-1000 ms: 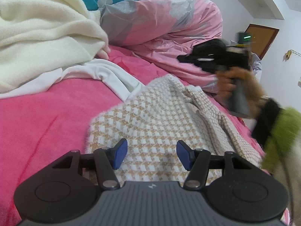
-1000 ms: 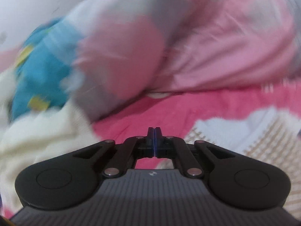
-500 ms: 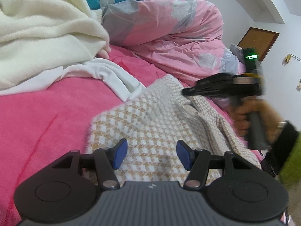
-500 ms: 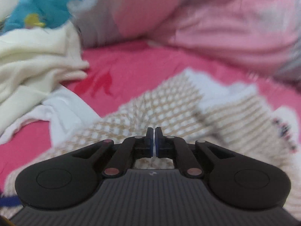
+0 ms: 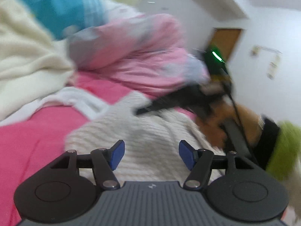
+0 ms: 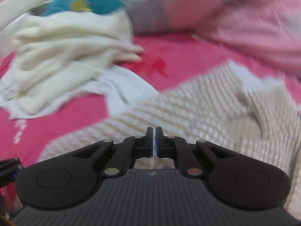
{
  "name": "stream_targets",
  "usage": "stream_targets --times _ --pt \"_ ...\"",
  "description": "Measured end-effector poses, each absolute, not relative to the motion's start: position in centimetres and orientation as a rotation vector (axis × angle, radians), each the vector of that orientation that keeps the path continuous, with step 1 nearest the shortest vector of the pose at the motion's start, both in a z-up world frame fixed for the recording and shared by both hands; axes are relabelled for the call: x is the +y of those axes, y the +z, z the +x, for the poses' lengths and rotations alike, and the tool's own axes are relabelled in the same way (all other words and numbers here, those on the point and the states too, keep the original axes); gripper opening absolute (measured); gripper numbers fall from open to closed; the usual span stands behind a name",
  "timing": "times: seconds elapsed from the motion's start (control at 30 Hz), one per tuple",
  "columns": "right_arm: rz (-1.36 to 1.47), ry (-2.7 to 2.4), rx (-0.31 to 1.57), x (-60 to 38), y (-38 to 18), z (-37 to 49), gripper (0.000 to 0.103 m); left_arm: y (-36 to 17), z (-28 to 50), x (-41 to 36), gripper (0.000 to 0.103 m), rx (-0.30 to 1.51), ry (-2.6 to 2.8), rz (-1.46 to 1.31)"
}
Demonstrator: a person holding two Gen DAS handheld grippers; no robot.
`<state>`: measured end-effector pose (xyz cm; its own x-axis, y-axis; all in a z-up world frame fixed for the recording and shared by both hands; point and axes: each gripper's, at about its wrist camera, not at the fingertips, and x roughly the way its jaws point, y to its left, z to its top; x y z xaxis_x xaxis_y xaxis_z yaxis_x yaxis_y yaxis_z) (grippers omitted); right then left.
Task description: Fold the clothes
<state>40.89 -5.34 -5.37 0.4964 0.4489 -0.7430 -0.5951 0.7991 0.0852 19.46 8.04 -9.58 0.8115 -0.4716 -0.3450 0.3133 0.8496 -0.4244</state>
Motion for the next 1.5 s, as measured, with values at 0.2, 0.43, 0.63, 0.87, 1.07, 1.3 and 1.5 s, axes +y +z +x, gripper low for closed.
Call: stream_targets --times 0.2,0.43,0.63,0.87,1.07,1.3,1.5 --pt "-0.261 0.609 0.888 -1.7 -9.3 43.1 0.000 -12.2 21.5 7.2 0.061 0.657 -0.418 -0.417" --pt "-0.259 0.637 0.872 -1.1 -6.8 42.7 0.003 -12.4 21.0 6.4 0.064 0.642 -0.411 -0.383" --pt "-0.396 0.767 0.946 1.9 -9.3 40.3 0.000 -11.9 20.7 5.5 0.065 0.632 -0.396 -0.317" --pt "-0.368 0.744 0.937 4.5 -6.5 39.6 0.004 -11.1 18.9 7.1 0.067 0.563 -0.491 -0.375" --pt "-0.597 0.820 1.001 7.7 -6.0 34.8 0.004 -10.5 16.9 6.5 0.068 0.525 -0.615 -0.351" --pt "-0.578 0.747 1.056 9.9 -6.4 35.0 0.052 -10.2 15.7 5.0 0.068 0.508 -0.681 -0.293" --pt "-0.707 0.670 1.079 10.2 -8.1 33.5 0.028 -9.8 14.5 5.2 0.068 0.471 -0.688 -0.278"
